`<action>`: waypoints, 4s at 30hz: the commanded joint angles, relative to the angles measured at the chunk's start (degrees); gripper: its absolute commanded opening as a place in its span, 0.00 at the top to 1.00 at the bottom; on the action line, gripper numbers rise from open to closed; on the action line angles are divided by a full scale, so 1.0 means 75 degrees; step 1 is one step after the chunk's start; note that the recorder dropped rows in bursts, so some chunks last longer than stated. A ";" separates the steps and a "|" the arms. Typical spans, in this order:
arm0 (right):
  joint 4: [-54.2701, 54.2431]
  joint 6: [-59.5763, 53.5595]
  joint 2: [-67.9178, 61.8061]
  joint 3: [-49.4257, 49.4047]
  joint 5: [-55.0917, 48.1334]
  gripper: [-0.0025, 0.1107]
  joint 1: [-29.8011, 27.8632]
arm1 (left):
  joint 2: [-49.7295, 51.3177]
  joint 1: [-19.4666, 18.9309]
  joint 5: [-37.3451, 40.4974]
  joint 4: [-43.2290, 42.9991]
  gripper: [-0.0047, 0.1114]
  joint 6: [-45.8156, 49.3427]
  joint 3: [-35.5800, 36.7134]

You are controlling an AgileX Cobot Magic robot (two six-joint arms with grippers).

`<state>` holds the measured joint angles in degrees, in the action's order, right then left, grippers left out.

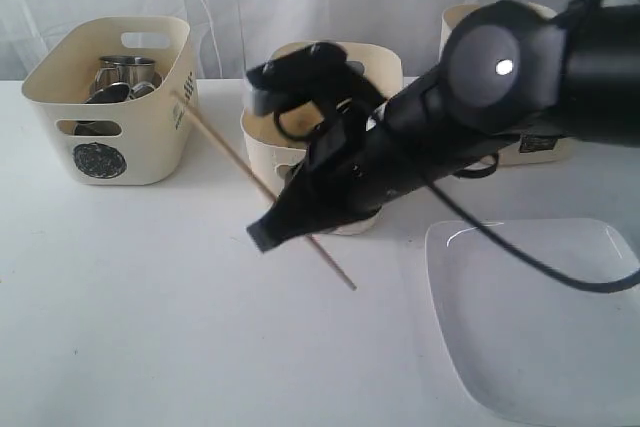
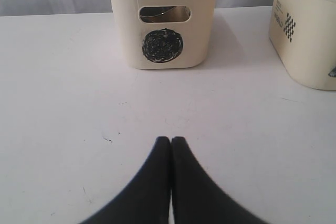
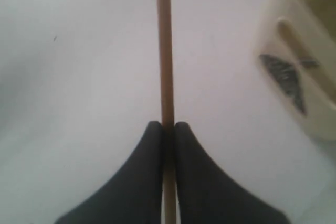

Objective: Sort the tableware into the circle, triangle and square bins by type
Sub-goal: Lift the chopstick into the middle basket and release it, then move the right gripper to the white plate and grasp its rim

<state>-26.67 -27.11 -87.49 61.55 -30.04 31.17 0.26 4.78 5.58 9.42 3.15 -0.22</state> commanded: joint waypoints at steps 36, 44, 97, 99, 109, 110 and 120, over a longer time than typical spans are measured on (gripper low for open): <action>0.1439 0.2019 -0.2016 0.2407 0.1994 0.59 -0.1663 | -0.0035 -0.0004 -0.0001 0.0039 0.96 -0.0031 0.0029; 0.3556 0.3129 -0.0239 0.0709 0.0700 0.59 -0.1772 | -0.0035 -0.0004 -0.0001 0.0039 0.96 -0.0031 0.0029; 0.8216 0.8730 -0.1990 -0.1970 -0.2311 0.53 0.1205 | -0.0035 -0.0004 -0.0001 0.0039 0.96 -0.0031 0.0029; 0.8200 0.8856 -0.2046 -0.1970 -0.2311 0.58 0.1205 | -0.0035 -0.0004 -0.0001 0.0039 0.96 -0.0031 0.0029; 0.8017 0.8885 -0.1668 -0.1970 -0.1873 0.98 0.1205 | -0.0035 -0.0004 -0.0001 0.0039 0.96 -0.0031 0.0029; 0.8036 0.8852 -0.1420 -0.1970 -0.1873 0.98 0.1205 | -0.0035 -0.0004 -0.0001 0.0039 0.96 -0.0031 0.0029; 0.8243 0.8255 0.0621 -0.1970 -0.2688 0.98 0.1326 | -0.0035 -0.0004 -0.0001 0.0039 0.96 -0.0031 0.0029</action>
<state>34.77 36.27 -85.67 46.83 -48.55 40.92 0.26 4.78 5.58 9.42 3.15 -0.22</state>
